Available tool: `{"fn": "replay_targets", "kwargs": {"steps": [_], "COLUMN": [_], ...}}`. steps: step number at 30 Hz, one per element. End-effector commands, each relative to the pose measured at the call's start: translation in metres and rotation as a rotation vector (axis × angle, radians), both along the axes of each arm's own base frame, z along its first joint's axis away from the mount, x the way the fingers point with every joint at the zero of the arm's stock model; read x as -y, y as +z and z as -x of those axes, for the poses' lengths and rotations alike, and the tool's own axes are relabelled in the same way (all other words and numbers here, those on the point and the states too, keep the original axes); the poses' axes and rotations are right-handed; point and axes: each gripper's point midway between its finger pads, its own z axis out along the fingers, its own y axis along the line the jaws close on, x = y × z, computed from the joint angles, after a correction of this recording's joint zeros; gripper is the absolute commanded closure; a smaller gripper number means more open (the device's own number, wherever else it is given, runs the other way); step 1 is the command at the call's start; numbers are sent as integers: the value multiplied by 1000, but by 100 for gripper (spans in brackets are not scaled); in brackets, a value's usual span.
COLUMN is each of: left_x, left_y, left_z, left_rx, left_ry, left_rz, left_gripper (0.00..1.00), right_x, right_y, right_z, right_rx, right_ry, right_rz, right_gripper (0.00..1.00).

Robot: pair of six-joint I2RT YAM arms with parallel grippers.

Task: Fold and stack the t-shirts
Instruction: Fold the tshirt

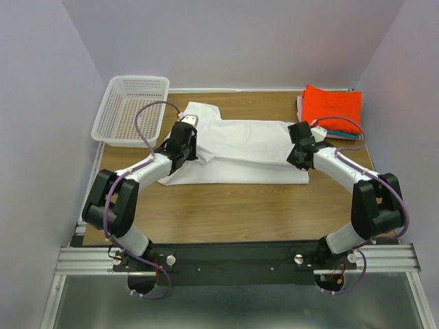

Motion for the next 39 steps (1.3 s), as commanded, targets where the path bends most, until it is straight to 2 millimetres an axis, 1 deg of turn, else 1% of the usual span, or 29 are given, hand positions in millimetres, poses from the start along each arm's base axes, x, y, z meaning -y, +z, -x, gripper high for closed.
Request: {"fn": "replay_targets", "kwargs": {"steps": [1, 2, 3, 4, 6, 7, 8, 10, 11, 12, 13, 14, 15, 16, 17, 18, 20, 21, 22, 24, 26, 27, 28, 29, 30, 32, 34, 36, 39], "left_x": [-1, -2, -2, -5, -8, -10, -14, -17, -17, -19, -20, -20, -19, -18, -17, -18, -17, -17, -18, -15, -8, -4, 0, 11, 15, 30, 44, 50, 53], "left_y": [0, -2, -3, -6, -10, -12, -14, -11, -9, -3, -2, 0, 1, 10, 10, 18, 25, 28, 31, 37, 37, 36, 35, 37, 32, 32, 23, 18, 1], "left_z": [-22, -28, -28, -34, -40, -40, -42, -46, -47, -49, -49, -47, -46, -45, -41, -38, -32, -29, -20, -12, 4, 10, 16, 21, 27, 33, 38, 34, 22], "left_rx": [26, 17, 14, 8, -10, -21, -27, -28, -26, -16, -14, -18, -19, -1, -8, 4, 16, 22, 24, 38, 29, 17, 23, 22, 6, 6, -26, -36, -75], "left_ry": [-53, -51, -62, -48, -36, -28, -13, 4, 11, 29, 41, 51, 53, 52, 61, 70, 75, 80, 88, 76, 41, 21, -4, -47, -60, -119, -163, -168, -156], "left_rz": [-24, -28, -32, -42, -51, -54, -45, -35, -30, -23, -22, -11, 2, 17, 38, 52, 83, 96, 119, 156, 214, 232, 255, 284, 293, 333, 349, 344, 322], "left_gripper": [72, 69, 65, 56, 47, 37, 32, 29, 27, 26, 25, 24, 22, 21, 21, 20, 18, 18, 16, 3, 2, 2, 2, 2, 2, 2, 2, 2, 2], "right_x": [5, 4, 5, 7, 7, 9, 9, 5, 5, 6, 6, 8, 7, 6, 4, 2, -5, -7, -11, -18, -24, -26, -28, -32, -35, -41, -43, -43, -42], "right_y": [0, -4, -1, -5, -2, -6, -7, -2, -6, -5, -1, -1, 0, 3, 11, 16, 24, 22, 28, 15, 2, 1, -6, -9, -14, -17, -16, -16, -14], "right_z": [-16, -20, -22, -25, -34, -37, -39, -50, -54, -58, -63, -65, -65, -66, -66, -65, -60, -53, -49, -33, -20, -20, -15, -13, -11, -13, -17, -24, -33], "right_rx": [2, -12, -5, -15, -4, -15, -18, -4, -15, -12, -4, -6, -5, 2, 17, 29, 42, 35, 46, 7, -30, -32, -47, -53, -64, -62, -49, -41, -32], "right_ry": [1, 6, 5, 4, 2, 1, 4, 29, 37, 44, 46, 50, 58, 66, 80, 91, 121, 134, 157, 207, 252, 258, 270, 290, 299, 318, 326, 330, 324], "right_rz": [19, 20, 19, 25, 28, 37, 41, 43, 54, 65, 78, 91, 91, 89, 79, 67, 27, 10, -12, -49, -81, -90, -102, -120, -131, -156, -164, -154, -135], "right_gripper": [97, 96, 95, 93, 86, 84, 82, 70, 63, 42, 35, 22, 17, 16, 8, 0, 0, 0, 0, 0, 0, 0, 0, 0, 0, 0, 0, 0, 0]}}
